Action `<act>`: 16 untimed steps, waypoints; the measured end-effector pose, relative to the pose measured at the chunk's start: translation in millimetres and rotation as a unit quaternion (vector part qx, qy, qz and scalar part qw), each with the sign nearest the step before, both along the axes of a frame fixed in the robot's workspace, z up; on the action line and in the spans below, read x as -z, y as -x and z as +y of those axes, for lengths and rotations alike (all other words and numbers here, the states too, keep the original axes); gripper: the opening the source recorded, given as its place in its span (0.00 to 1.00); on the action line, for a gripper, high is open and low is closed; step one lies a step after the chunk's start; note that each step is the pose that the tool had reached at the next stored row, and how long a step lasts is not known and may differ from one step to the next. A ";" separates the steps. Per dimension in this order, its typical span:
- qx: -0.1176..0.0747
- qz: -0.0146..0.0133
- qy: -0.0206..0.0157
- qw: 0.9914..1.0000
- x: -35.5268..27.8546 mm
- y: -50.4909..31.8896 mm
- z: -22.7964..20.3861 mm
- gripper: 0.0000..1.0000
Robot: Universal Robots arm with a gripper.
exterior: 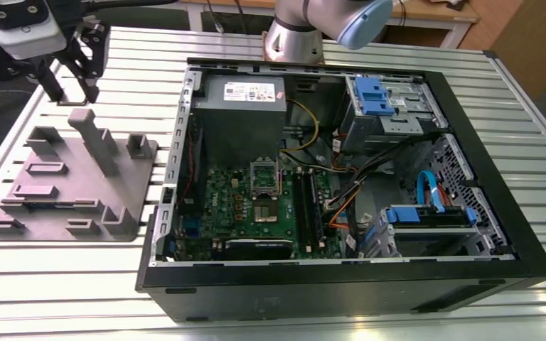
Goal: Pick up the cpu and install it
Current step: 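Pick up the cpu and move it towards the insertion slot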
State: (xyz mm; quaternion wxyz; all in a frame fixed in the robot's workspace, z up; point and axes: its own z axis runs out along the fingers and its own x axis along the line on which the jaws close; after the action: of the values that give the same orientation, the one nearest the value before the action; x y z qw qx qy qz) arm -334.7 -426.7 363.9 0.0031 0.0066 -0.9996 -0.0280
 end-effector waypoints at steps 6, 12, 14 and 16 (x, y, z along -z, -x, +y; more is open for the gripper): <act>0.000 0.001 0.000 1.000 0.1 -18.2 0.0 0.47; 0.000 0.003 0.000 1.000 0.1 -38.1 -0.1 0.47; 0.000 0.003 0.000 1.000 0.2 -44.5 -0.1 0.47; 0.000 0.003 0.000 1.000 0.3 -51.1 -0.2 0.47</act>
State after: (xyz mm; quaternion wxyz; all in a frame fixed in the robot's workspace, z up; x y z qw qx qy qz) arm -283.6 -426.9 363.6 0.0064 0.0065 -0.9996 -0.0280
